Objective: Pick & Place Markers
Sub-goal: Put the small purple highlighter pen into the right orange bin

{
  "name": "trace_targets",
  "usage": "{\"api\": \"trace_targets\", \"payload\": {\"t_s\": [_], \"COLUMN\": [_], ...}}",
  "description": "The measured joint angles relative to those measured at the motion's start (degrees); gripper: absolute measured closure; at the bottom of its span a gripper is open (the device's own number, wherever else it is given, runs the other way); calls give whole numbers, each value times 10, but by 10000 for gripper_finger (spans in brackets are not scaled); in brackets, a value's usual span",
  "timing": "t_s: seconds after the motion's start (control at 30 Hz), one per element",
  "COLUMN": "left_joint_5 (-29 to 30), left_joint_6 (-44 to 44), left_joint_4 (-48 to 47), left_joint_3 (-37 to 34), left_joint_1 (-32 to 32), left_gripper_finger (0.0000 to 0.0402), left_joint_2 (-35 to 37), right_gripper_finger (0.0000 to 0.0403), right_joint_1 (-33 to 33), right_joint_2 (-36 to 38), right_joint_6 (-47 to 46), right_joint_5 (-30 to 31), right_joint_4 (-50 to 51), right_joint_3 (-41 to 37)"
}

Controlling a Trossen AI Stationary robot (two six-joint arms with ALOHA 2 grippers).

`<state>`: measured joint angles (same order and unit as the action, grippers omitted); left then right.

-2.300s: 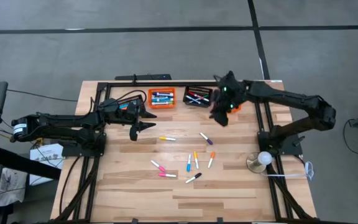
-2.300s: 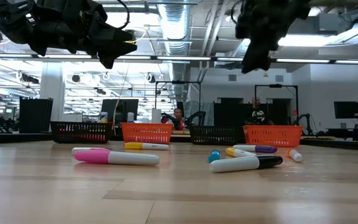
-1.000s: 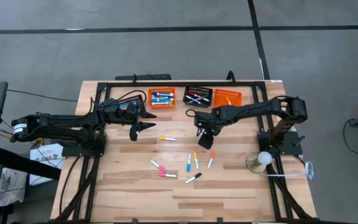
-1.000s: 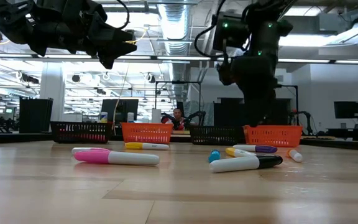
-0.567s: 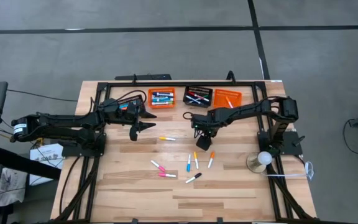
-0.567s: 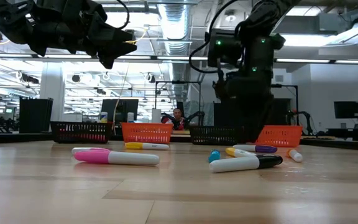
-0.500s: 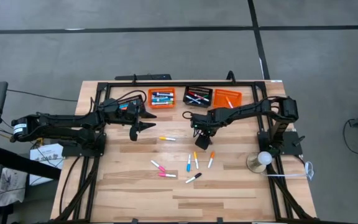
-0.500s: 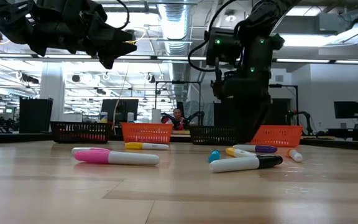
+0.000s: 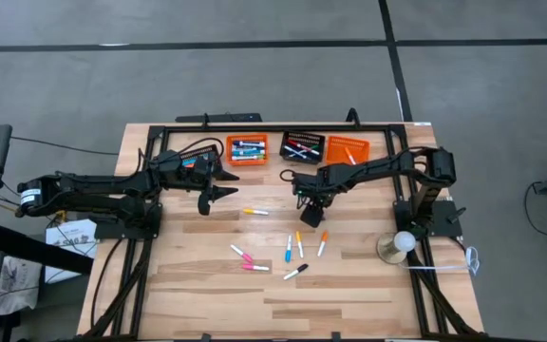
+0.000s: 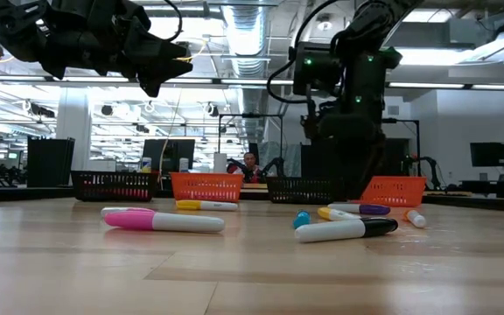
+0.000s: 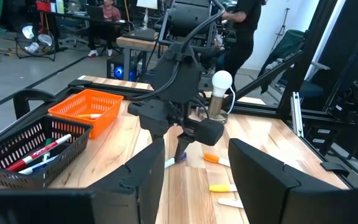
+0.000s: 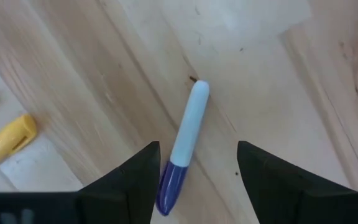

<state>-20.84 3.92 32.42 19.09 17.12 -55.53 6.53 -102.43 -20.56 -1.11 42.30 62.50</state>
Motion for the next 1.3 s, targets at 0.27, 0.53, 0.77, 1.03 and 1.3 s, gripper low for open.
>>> {"api": "trace_targets", "payload": {"t_s": [0.27,0.53,0.77,1.03,1.3], "left_joint_5": [0,0,0,0,0], "left_joint_6": [0,0,0,0,0], "left_joint_4": [0,0,0,0,0], "left_joint_3": [0,0,0,0,0], "left_joint_1": [0,0,0,0,0], "left_gripper_finger": [224,224,224,224,224], "left_joint_2": [0,0,0,0,0], "right_gripper_finger": [202,202,231,301,312], "right_joint_1": [4,10,11,11,11], "right_joint_2": [0,2,2,1,1], "right_joint_6": [-9,-24,-19,-15,-12], "right_joint_5": [8,3,15,18,13], "right_joint_4": [-25,-64,-66,-62,-56], "right_joint_3": [-17,-54,-59,-59,-53]}}
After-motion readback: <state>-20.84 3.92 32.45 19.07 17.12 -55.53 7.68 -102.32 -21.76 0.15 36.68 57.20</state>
